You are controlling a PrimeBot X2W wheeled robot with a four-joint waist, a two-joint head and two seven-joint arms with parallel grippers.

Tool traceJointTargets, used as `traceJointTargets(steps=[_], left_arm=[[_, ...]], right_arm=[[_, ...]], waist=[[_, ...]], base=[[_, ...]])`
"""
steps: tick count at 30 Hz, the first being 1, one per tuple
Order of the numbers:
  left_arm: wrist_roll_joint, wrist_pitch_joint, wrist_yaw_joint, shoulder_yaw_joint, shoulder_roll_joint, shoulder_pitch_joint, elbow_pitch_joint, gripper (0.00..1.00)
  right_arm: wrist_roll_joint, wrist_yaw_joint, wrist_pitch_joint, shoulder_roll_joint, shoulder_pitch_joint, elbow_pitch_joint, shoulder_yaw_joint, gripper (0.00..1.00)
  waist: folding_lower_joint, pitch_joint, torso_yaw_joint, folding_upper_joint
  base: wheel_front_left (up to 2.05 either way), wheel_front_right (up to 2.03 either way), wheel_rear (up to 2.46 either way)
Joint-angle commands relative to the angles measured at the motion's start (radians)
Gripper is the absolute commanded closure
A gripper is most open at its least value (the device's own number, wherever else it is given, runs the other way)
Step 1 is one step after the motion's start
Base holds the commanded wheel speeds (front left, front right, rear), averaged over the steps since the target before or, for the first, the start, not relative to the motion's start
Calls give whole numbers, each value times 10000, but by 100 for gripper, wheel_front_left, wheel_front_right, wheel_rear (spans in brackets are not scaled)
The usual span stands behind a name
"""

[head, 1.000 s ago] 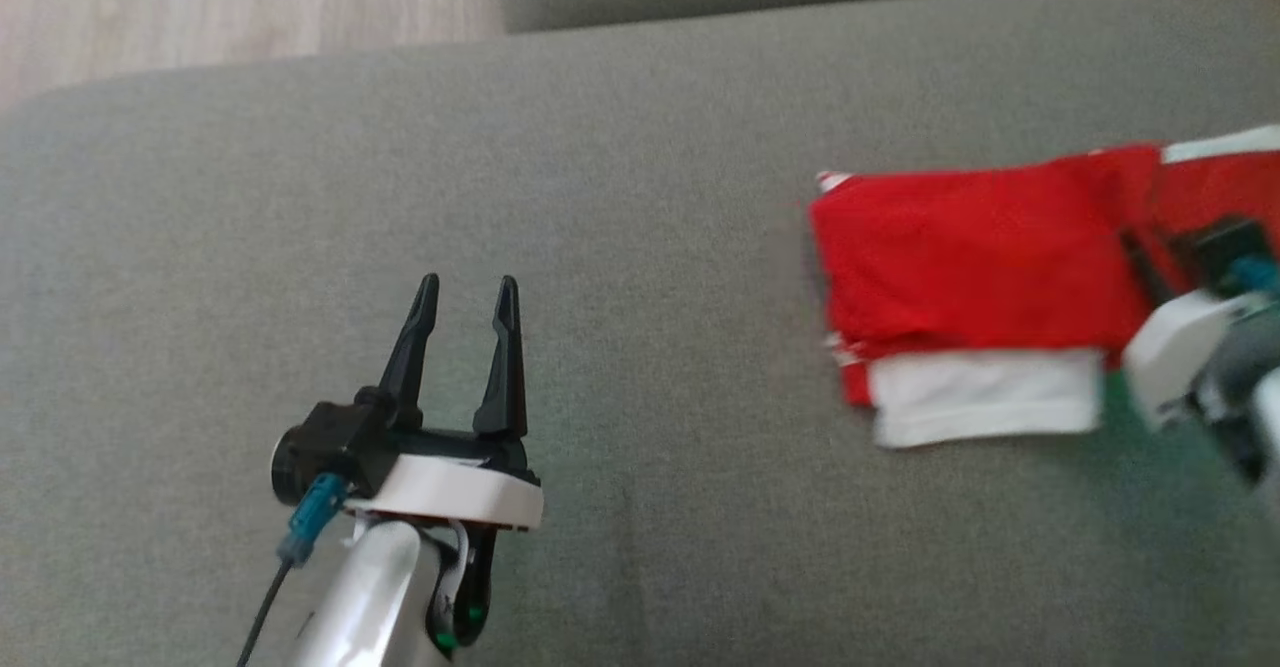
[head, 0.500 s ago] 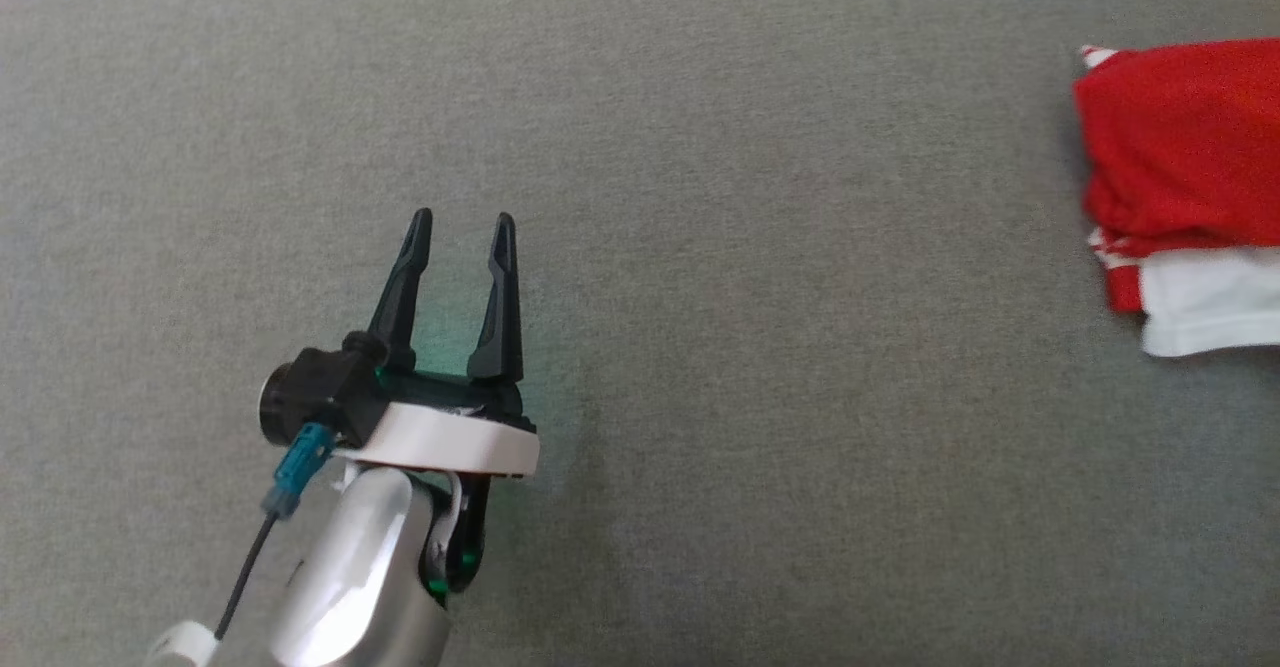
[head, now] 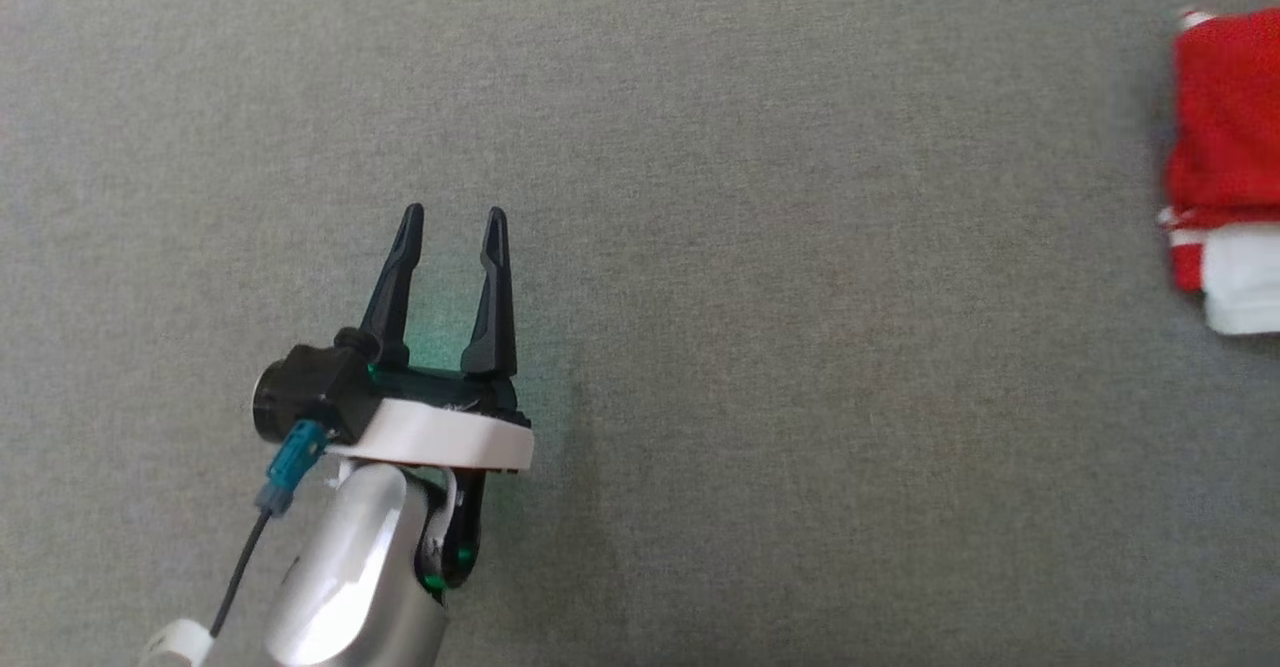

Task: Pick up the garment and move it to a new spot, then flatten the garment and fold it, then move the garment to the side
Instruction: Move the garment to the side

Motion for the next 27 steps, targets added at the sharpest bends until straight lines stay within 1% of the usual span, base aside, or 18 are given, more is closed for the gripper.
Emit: traceJointTargets(steps=[1, 5, 9, 14, 17, 18, 20, 22, 24, 26, 27], left_arm=[[66, -80, -25, 321, 79, -281, -278, 0], [60, -80, -39, 360, 79, -248, -235, 0], [46, -80, -34, 474, 79, -106, -184, 0], [121, -80, -14, 668, 79, 198, -142, 0], [212, -80, -28, 859, 79, 384, -163, 0], [240, -80, -52, 922, 79, 459, -172, 0], [244, -80, -95, 1053, 79, 631, -200, 0], [246, -80, -94, 1179, 79, 843, -202, 0], [253, -80, -107, 1261, 79, 1028, -213, 0], [292, -80, -134, 1292, 79, 1177, -216, 0], [321, -80, -140, 1308, 79, 1249, -198, 0]], right_arm=[[-163, -9, 12, -144, 64, -470, -181, 0], [-294, -9, -99, 232, 165, -814, -499, 0], [-265, -9, -498, 1060, 220, -1605, -805, 0], [224, -9, -1304, 2593, 422, -2948, -1015, 0], [847, -9, -1716, 3704, 730, -3732, -1116, 0], [1067, -9, -1843, 4129, 843, -4006, -1168, 0], [1812, -9, -2077, 5268, 1055, -4451, -1522, 0], [2102, -9, -2379, 6089, 1400, -4780, -1472, 0], [2293, -9, -2669, 6563, 1849, -4919, -1275, 0], [2481, -9, -3012, 6797, 2283, -4834, -1033, 0], [2799, -9, -3163, 6877, 2456, -4673, -1058, 0]], waist=[[-1, -149, -49, 0], [-1, -416, -93, 0], [-1, -947, -145, 0], [-1, -1734, -166, 0], [-1, -2168, -153, 0], [-1, -2297, -152, 0], [-1, -2550, -151, 0], [-1, -2788, -161, 0], [-1, -2946, -166, 0], [-1, -3074, -154, 0], [-1, -3128, -159, 0]], base=[[0, 0, 0], [0, 0, 0], [0, 0, 0], [0, 0, 0], [0, 0, 0], [0, 0, 0], [0, 0, 0], [0, 0, 0], [0, 0, 0], [0, 0, 0], [0, 0, 0]])
